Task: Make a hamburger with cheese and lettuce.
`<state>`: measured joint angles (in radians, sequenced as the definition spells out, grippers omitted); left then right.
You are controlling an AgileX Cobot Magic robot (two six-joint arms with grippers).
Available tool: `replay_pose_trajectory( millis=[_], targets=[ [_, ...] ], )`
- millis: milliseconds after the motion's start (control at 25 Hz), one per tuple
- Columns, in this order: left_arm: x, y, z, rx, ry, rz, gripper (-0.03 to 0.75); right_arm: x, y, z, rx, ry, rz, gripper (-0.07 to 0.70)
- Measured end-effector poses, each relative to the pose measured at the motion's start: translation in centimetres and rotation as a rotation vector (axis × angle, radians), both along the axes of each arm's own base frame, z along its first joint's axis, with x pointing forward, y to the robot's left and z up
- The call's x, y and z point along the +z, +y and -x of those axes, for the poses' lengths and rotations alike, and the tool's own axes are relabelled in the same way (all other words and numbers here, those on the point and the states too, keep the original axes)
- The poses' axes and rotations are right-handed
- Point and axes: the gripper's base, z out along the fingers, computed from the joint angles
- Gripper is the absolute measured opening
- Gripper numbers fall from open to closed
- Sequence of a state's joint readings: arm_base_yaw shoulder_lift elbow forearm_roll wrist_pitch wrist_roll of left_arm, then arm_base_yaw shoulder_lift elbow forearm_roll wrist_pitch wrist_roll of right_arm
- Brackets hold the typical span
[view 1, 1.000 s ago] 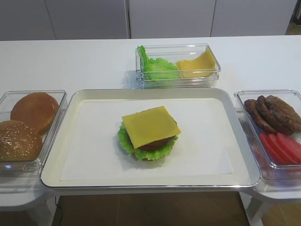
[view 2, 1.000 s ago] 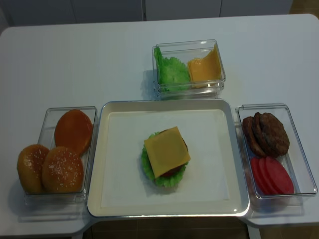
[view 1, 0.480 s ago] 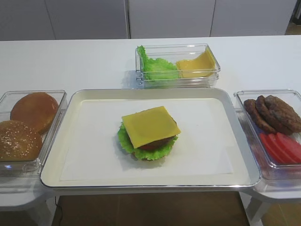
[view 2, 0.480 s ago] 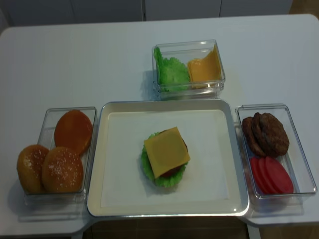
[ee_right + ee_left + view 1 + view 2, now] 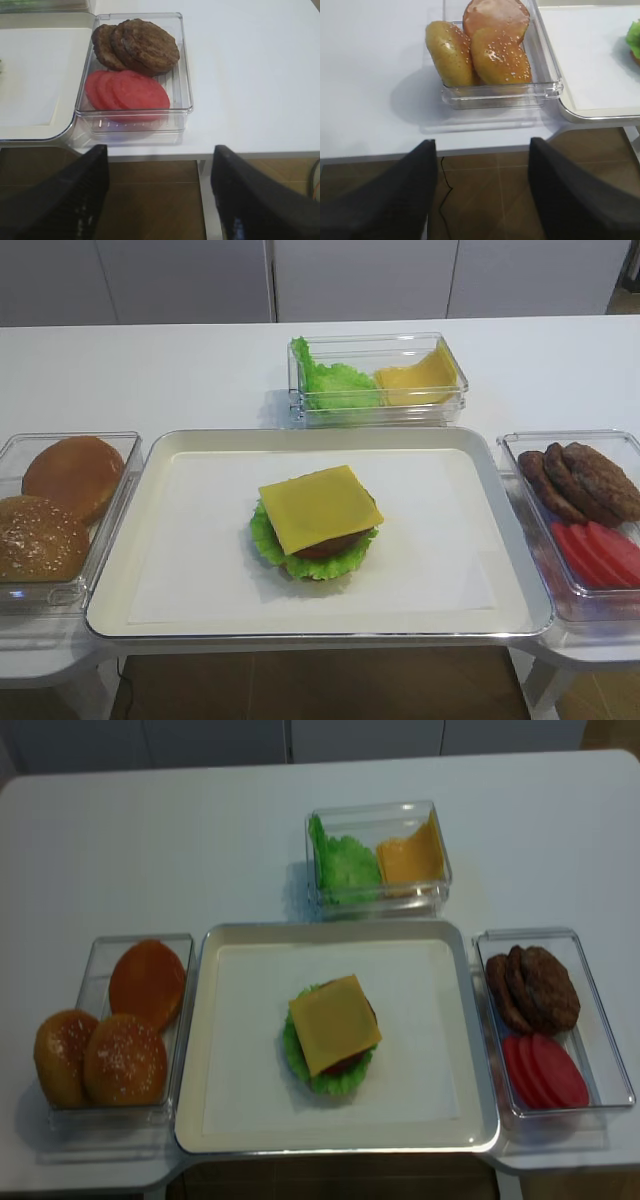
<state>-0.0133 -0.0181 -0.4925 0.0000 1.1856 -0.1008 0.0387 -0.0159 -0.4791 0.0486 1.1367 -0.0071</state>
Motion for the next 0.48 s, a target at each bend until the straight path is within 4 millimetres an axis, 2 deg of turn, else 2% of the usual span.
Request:
replay_pose_trajectory(
  millis=[480],
  targets=[
    [0.0,0.0,0.0,0.0,0.0,0.0,0.433,0.0,-0.01,0.0,0.012,-0.002,0.022,0.501]
  ],
)
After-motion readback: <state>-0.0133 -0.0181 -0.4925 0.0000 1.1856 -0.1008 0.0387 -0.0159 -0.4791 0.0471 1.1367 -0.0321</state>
